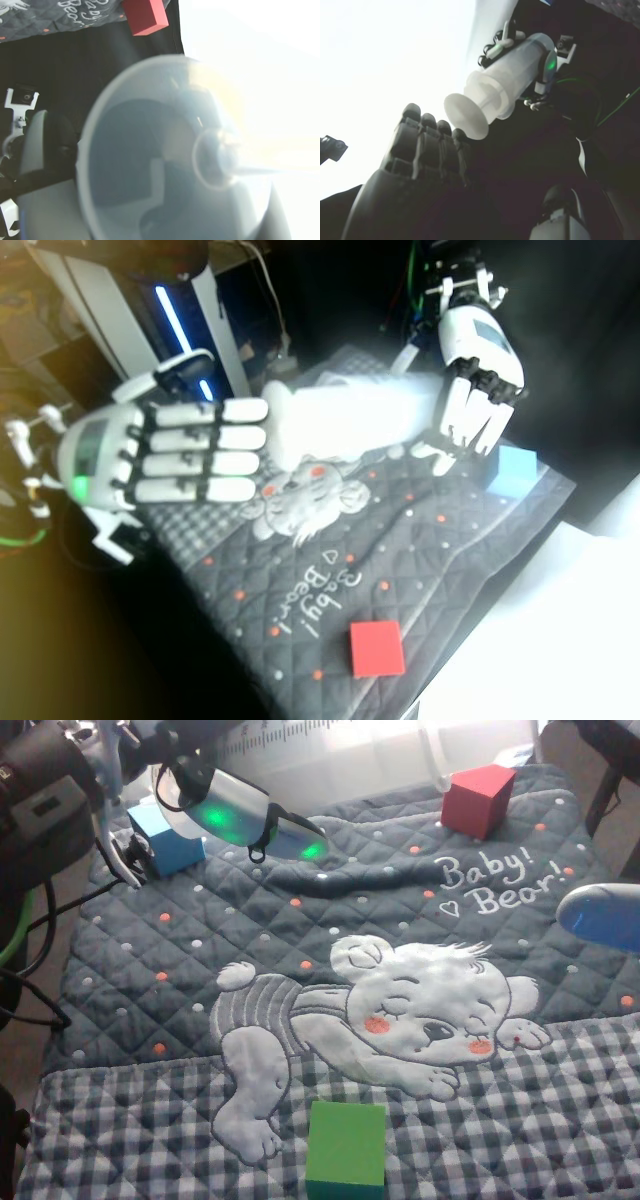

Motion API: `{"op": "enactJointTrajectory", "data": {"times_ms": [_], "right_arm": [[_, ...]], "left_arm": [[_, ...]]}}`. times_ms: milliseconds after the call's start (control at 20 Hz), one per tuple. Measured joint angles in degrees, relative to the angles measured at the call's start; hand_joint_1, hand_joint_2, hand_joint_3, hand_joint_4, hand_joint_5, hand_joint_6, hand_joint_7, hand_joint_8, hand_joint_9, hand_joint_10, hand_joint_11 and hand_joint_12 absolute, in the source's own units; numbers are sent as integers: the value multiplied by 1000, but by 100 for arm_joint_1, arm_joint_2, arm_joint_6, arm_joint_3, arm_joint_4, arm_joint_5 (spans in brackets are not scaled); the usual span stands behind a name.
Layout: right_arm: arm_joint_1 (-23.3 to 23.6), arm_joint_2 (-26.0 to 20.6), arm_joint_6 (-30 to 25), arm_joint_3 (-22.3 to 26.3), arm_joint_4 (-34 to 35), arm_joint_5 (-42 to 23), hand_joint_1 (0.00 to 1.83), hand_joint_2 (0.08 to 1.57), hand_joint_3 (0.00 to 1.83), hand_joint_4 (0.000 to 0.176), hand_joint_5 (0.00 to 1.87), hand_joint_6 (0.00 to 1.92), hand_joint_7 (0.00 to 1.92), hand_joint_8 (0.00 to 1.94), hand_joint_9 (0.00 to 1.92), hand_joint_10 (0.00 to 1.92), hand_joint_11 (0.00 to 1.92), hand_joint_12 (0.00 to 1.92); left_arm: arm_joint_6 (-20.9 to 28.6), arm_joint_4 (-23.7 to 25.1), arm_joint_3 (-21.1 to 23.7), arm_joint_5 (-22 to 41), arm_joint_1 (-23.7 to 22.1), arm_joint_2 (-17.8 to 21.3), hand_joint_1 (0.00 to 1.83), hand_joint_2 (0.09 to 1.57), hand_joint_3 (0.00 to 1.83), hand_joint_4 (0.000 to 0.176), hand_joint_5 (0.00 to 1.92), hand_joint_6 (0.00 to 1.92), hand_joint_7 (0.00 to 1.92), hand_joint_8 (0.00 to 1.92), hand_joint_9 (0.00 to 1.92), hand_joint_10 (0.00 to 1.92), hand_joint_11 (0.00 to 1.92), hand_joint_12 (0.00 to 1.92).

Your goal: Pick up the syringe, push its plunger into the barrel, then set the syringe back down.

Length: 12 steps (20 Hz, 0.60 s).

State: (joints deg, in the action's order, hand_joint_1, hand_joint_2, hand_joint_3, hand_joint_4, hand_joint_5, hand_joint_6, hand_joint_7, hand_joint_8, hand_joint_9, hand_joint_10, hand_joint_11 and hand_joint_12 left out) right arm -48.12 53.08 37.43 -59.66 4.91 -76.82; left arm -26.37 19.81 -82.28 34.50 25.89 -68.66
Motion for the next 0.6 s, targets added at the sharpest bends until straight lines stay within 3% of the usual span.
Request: {"op": "enactJointTrajectory", "data": {"times_ms": [250, 600], "right_arm": [[0, 76, -39, -50, -2, -2, 0, 801, 0, 0, 8, 3, 0, 0, 0, 0, 14, 19], [2, 157, -90, -79, 0, 2, 0, 841, 7, 0, 58, 18, 9, 3, 0, 0, 2, 1]], "left_arm": [[7, 44, -2, -87, -42, 0, 1540, 829, 612, 0, 1396, 1921, 1501, 1921, 1580, 1921, 1621, 1921], [7, 122, -4, -188, -68, -2, 1537, 808, 654, 0, 1380, 1921, 1506, 1921, 1591, 1921, 1639, 1921]]}}
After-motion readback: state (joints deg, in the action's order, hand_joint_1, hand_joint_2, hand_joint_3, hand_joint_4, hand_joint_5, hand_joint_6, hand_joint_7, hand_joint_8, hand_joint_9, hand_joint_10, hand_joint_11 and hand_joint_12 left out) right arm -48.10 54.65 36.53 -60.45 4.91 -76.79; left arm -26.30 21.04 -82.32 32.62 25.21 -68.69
